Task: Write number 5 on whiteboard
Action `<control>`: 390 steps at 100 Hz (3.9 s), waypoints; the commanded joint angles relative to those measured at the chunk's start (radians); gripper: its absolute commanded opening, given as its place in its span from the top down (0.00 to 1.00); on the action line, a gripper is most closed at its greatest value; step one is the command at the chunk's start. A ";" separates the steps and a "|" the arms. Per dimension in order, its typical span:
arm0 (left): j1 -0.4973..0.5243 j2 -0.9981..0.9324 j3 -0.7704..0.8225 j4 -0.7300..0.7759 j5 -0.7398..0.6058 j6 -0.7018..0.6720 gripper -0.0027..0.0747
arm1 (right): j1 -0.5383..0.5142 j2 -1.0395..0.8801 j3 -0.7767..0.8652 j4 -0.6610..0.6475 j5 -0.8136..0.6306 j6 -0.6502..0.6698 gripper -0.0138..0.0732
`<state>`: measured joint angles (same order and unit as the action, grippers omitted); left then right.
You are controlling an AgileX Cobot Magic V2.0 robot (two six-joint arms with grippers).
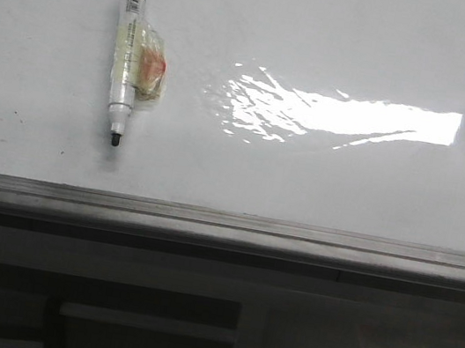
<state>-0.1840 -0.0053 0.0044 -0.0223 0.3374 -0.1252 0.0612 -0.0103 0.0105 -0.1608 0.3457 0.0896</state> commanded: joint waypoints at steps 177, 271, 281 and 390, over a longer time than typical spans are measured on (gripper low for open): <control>-0.013 0.249 -0.298 -0.279 -0.144 0.033 0.97 | -0.002 0.138 -0.313 0.176 -0.118 0.208 0.91; -0.515 1.059 -0.590 -0.752 -0.316 0.429 0.47 | -0.001 0.349 -0.528 0.192 0.119 0.070 0.37; -0.534 1.124 -0.613 -0.759 -0.364 0.427 0.47 | 0.009 0.349 -0.528 0.198 0.119 0.070 0.37; -0.672 1.152 -0.826 -0.265 0.165 1.129 0.99 | 0.530 0.825 -0.740 0.966 0.274 -1.115 0.37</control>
<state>-0.8365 1.1717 -0.7882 -0.2797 0.5470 0.9541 0.5440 0.7811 -0.6880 0.7604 0.6921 -0.9480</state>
